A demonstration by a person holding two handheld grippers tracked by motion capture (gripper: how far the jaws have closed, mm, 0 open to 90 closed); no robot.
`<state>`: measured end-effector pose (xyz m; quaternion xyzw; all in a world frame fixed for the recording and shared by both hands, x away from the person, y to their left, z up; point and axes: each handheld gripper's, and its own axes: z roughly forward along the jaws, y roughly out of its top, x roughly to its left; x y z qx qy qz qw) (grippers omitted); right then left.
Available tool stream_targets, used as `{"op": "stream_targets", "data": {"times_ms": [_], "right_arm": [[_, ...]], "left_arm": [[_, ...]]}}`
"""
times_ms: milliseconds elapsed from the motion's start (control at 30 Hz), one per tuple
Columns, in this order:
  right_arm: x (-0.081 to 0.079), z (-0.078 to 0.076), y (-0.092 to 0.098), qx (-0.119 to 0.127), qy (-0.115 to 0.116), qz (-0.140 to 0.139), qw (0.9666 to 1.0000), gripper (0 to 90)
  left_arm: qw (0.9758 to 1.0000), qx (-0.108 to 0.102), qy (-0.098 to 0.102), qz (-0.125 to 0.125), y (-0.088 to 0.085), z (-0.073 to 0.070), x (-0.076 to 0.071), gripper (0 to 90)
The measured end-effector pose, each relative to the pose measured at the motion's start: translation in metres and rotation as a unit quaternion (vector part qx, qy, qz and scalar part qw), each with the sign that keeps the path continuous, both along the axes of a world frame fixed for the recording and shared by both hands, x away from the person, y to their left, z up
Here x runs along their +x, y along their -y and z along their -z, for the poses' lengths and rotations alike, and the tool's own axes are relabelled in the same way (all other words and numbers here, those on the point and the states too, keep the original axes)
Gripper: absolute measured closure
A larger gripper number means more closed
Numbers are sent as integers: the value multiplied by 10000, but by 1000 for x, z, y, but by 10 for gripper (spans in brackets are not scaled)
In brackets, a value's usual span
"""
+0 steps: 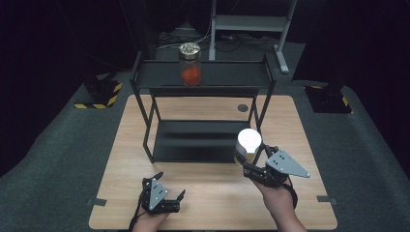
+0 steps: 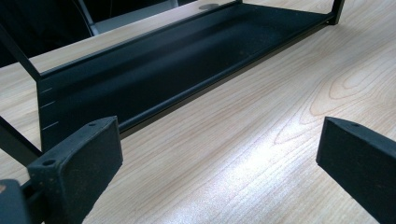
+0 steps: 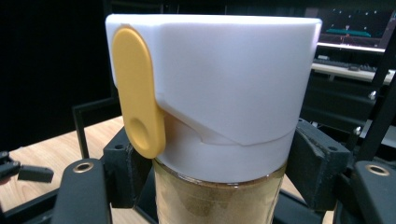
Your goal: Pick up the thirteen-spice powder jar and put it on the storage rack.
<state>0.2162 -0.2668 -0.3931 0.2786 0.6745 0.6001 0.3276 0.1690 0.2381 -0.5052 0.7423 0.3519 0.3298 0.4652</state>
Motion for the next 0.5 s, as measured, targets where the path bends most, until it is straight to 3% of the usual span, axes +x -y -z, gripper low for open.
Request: {"op": "stream_targets", "data": {"times_ms": [500], "right_arm": [[14,-34,-4,80,176,57,9998,297]], "left_arm": [[10000,-2,12,19,-1,0,0,5]]}}
